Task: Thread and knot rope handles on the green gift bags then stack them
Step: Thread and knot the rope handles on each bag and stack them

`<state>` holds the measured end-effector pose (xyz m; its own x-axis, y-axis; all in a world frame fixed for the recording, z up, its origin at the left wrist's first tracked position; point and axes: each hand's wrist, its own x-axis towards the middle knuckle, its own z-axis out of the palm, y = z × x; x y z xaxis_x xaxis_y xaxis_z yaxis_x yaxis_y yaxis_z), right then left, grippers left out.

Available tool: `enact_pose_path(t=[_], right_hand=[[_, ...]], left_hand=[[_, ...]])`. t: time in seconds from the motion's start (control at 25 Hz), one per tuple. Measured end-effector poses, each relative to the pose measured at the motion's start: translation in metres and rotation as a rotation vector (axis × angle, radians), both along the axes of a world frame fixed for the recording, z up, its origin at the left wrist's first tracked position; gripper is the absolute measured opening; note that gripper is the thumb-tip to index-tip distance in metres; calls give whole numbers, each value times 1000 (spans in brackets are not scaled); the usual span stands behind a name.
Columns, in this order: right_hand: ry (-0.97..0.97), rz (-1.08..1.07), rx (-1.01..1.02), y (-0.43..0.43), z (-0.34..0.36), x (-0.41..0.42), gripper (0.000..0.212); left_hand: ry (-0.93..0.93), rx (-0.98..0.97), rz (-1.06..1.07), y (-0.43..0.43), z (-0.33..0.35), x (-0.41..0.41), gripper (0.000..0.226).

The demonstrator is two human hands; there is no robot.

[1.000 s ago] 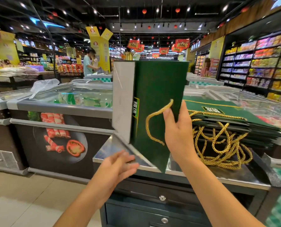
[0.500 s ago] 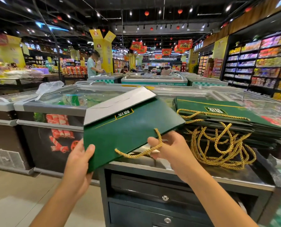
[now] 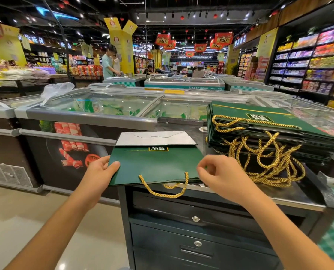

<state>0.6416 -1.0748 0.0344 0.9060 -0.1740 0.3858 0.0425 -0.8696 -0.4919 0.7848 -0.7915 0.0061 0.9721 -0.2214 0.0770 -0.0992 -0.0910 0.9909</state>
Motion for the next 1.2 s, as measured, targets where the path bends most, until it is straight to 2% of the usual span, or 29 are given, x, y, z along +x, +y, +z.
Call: enact_pose_path(t=[0.08, 0.16, 0.24, 0.32, 0.4, 0.52, 0.6, 0.72, 0.76, 0.84, 0.92, 1.0, 1.08, 1.16, 1.2], right_hand=[[-57, 50, -64, 1, -3, 9, 23], [98, 116, -154, 0, -11, 21, 45], [261, 152, -208, 0, -21, 26, 55], [288, 147, -262, -1, -29, 24, 60], [260, 131, -297, 1, -32, 20, 62], [252, 140, -262, 3, -30, 13, 69], [240, 162, -249, 4, -30, 7, 82], [125, 213, -308, 5, -35, 1, 98], [59, 234, -339, 7, -40, 2, 98], [-68, 259, -437, 12, -50, 7, 84], [-173, 288, -494, 19, -56, 15, 56], [-285, 322, -395, 27, -45, 19, 20], [-254, 322, -153, 32, -22, 21, 9], [-78, 346, 48, 32, 8, 23, 6], [16, 368, 74, 32, 24, 24, 4]], left_hand=[[-71, 127, 20, -8, 1, -2, 14], [-201, 377, 72, -12, 3, 1, 11], [-327, 695, 120, -12, 6, 7, 25], [-460, 917, 159, -13, 8, 13, 43], [-576, 941, 78, -21, 13, 15, 53], [-705, 993, -212, -44, 21, 24, 65], [-650, 1000, -365, -61, 21, 31, 62], [-621, 1026, -451, -76, 11, 39, 53], [-625, 1034, -454, -77, 8, 41, 51], [-628, 1045, -453, -79, 4, 43, 50], [-616, 1033, -459, -79, 4, 44, 50], [-607, 1009, -472, -79, 5, 45, 49], [-589, 968, -491, -78, 5, 46, 47], [-571, 912, -494, -77, 5, 48, 44], [-562, 886, -484, -76, 4, 49, 43]])
